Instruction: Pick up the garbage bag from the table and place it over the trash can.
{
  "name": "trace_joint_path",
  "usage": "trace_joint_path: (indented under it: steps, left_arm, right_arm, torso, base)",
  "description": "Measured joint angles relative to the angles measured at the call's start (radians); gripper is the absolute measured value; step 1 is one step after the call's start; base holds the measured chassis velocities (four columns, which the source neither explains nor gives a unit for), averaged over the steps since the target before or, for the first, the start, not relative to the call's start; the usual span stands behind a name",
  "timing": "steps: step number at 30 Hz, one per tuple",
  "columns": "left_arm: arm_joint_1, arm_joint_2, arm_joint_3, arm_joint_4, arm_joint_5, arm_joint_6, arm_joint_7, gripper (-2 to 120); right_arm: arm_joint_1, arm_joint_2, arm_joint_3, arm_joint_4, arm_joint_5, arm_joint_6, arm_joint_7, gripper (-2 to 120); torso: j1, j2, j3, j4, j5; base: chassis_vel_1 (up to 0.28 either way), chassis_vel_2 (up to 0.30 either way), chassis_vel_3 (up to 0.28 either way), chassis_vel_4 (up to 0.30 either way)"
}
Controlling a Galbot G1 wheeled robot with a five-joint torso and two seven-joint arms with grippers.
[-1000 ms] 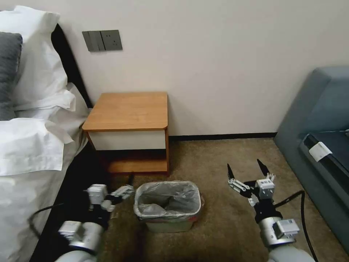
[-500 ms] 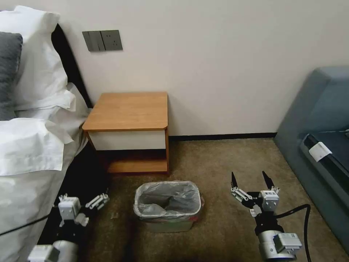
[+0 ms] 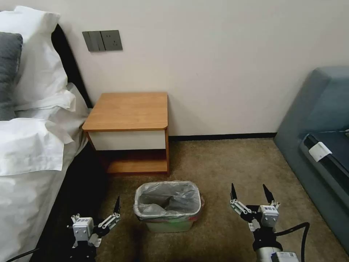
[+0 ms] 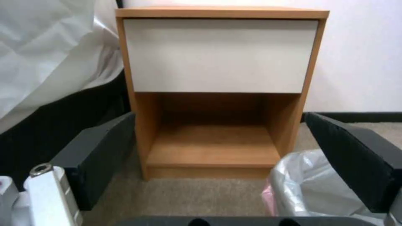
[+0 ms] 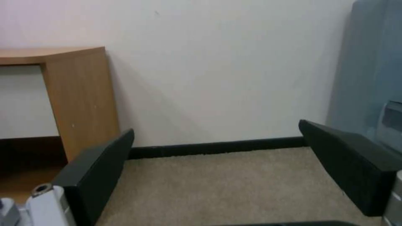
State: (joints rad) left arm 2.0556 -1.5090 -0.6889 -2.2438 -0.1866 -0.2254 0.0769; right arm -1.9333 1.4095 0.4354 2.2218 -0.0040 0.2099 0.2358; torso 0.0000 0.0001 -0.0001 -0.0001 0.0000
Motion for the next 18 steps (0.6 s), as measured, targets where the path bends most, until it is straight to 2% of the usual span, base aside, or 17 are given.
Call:
trace_joint_path:
  steps: [18]
  left_arm:
    - [-0.004, 0.002, 0.000, 0.002, -0.002, 0.001, -0.002, 100]
  right_arm:
    - [0.002, -0.002, -0.001, 0.000, 0.001, -0.002, 0.001, 100]
  torso:
    - [0.000, 0.000, 0.000, 0.0000, 0.0000]
  base:
    - [0.000, 0.000, 0.000, 0.000]
